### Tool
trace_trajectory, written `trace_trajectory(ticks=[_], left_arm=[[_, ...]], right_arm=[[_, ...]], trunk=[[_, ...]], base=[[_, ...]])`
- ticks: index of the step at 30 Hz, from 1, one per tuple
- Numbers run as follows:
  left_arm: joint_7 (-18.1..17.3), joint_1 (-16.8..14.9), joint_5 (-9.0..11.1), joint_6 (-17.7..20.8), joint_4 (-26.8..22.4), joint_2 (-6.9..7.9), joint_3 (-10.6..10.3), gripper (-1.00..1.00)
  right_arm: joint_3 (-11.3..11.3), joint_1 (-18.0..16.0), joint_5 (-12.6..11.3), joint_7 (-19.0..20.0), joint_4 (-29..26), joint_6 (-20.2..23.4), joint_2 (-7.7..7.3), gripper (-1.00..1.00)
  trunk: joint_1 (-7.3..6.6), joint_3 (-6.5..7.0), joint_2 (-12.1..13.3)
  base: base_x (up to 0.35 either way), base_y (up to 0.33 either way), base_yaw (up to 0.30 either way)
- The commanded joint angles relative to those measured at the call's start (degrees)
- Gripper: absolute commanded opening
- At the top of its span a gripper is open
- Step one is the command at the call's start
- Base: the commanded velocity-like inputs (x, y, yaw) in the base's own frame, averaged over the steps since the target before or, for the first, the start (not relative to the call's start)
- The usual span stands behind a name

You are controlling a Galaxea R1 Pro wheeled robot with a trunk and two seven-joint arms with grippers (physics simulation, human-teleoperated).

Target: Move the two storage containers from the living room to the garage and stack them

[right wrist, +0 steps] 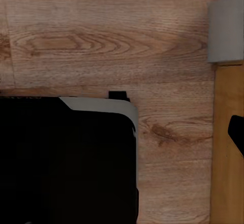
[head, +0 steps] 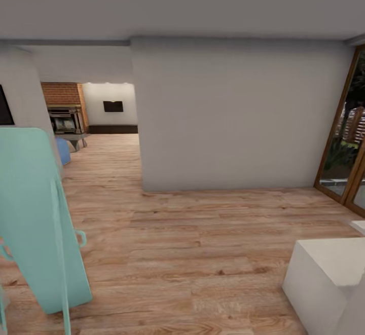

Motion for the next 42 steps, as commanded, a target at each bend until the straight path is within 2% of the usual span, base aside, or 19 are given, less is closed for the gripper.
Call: trace_trajectory(ticks=[1,25,42], left_arm=[[0.1,0.0,0.4,-0.2,0.1,-0.02,-0.2,1.0],[0.1,0.0,0.4,-0.2,0.1,-0.02,-0.2,1.0],[0.1,0.0,0.4,-0.2,0.1,-0.02,-0.2,1.0]], right_arm=[[0.5,-0.1,-0.4,-0.2,0.2,-0.3,0.03,1.0],[0.5,-0.1,-0.2,-0.1,0.2,-0.3,0.0,1.0],[0.5,-0.1,0.2,-0.1,0.2,-0.3,0.71,1.0]], trunk=[[0.05,-0.02,0.0],[0.05,-0.02,0.0],[0.05,-0.02,0.0]], base=[[0.322,0.0,0.0],[0.322,0.0,0.0],[0.322,0.0,0.0]])
